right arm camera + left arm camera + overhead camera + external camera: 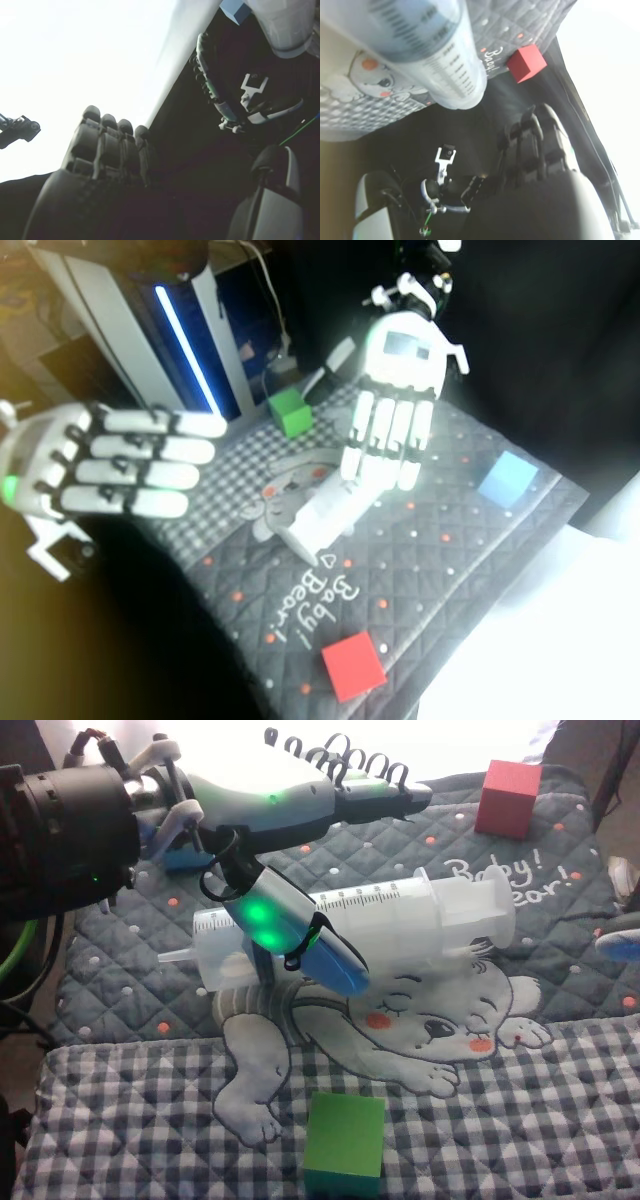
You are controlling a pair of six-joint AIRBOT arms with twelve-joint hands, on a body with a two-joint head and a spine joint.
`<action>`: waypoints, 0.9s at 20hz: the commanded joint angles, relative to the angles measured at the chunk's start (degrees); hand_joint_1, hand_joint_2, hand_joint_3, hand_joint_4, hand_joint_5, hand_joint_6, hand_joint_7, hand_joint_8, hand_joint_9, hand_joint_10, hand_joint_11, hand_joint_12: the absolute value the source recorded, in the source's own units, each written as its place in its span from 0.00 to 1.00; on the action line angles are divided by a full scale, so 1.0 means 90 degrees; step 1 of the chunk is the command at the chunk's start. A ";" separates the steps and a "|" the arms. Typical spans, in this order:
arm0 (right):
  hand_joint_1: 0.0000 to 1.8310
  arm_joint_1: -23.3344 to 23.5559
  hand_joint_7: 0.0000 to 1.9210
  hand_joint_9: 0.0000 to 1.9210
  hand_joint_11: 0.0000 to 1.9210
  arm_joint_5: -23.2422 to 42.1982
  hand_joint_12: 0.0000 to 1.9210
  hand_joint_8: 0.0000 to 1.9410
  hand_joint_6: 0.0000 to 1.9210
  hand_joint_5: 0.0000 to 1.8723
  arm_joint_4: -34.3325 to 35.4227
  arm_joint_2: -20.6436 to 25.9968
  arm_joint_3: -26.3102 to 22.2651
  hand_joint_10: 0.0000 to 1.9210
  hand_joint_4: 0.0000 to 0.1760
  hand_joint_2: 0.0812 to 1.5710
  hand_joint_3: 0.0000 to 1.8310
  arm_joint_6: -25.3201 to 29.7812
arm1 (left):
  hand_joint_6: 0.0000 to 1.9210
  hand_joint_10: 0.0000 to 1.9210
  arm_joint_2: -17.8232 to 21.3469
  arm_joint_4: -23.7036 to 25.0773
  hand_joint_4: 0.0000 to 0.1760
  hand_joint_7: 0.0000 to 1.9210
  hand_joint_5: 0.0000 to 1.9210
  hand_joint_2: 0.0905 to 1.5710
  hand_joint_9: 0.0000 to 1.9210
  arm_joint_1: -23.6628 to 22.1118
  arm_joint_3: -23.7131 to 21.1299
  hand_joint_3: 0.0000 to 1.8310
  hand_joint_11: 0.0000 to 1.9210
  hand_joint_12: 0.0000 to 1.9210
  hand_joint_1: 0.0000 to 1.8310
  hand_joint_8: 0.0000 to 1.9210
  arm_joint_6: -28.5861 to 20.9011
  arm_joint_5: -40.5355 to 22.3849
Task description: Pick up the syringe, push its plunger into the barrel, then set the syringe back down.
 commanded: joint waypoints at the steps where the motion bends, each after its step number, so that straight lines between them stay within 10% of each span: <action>1: 0.34 0.0110 0.11 0.07 0.08 0.0805 0.03 0.01 0.00 0.10 0.0116 0.0017 0.0019 0.01 0.00 0.36 0.00 0.0035 | 0.00 0.00 -0.0046 -0.0147 0.00 0.06 0.03 0.38 0.08 -0.0051 0.0022 0.00 0.00 0.33 0.27 0.00 -0.0040 -0.0374; 6: 0.36 0.0128 0.08 0.05 0.06 0.0805 0.01 0.00 0.00 0.08 0.0114 -0.0021 0.0029 0.00 0.04 0.37 0.00 0.0035 | 0.00 0.00 -0.0203 0.0053 0.00 0.03 0.00 0.37 0.05 -0.0019 0.0081 0.00 0.00 0.27 0.30 0.00 -0.0040 -0.0101; 9: 0.34 0.0141 0.02 0.00 0.02 0.0806 0.00 0.00 0.00 0.04 0.0109 -0.0026 0.0028 0.00 0.00 0.38 0.01 0.0035 | 0.00 0.00 -0.0371 0.0100 0.00 0.04 0.01 0.38 0.08 0.0114 0.0220 0.00 0.00 0.42 0.29 0.00 -0.0042 0.0043; 11: 0.34 0.0147 0.00 0.00 0.01 0.0806 0.00 0.00 0.00 0.02 0.0109 -0.0032 0.0028 0.00 0.24 0.38 0.00 0.0035 | 0.00 0.00 -0.0454 0.0100 0.00 0.03 0.00 0.38 0.06 0.0178 0.0299 0.00 0.00 0.40 0.29 0.00 -0.0042 0.0149; 13: 0.34 0.0150 0.08 0.06 0.06 0.0806 0.02 0.01 0.01 0.09 0.0108 -0.0042 0.0028 0.01 0.00 0.38 0.00 0.0035 | 0.00 0.00 -0.0562 0.0107 0.00 0.02 0.00 0.39 0.05 0.0246 0.0394 0.00 0.00 0.25 0.26 0.00 -0.0042 0.0248; 18: 0.41 0.0180 0.12 0.10 0.09 0.0806 0.02 0.00 0.00 0.10 0.0073 -0.0057 0.0028 0.01 0.00 0.35 0.00 0.0035 | 0.00 0.00 -0.0805 0.0196 0.00 0.06 0.04 0.41 0.07 0.0273 0.0612 0.00 0.00 0.12 0.22 0.00 -0.0042 0.0520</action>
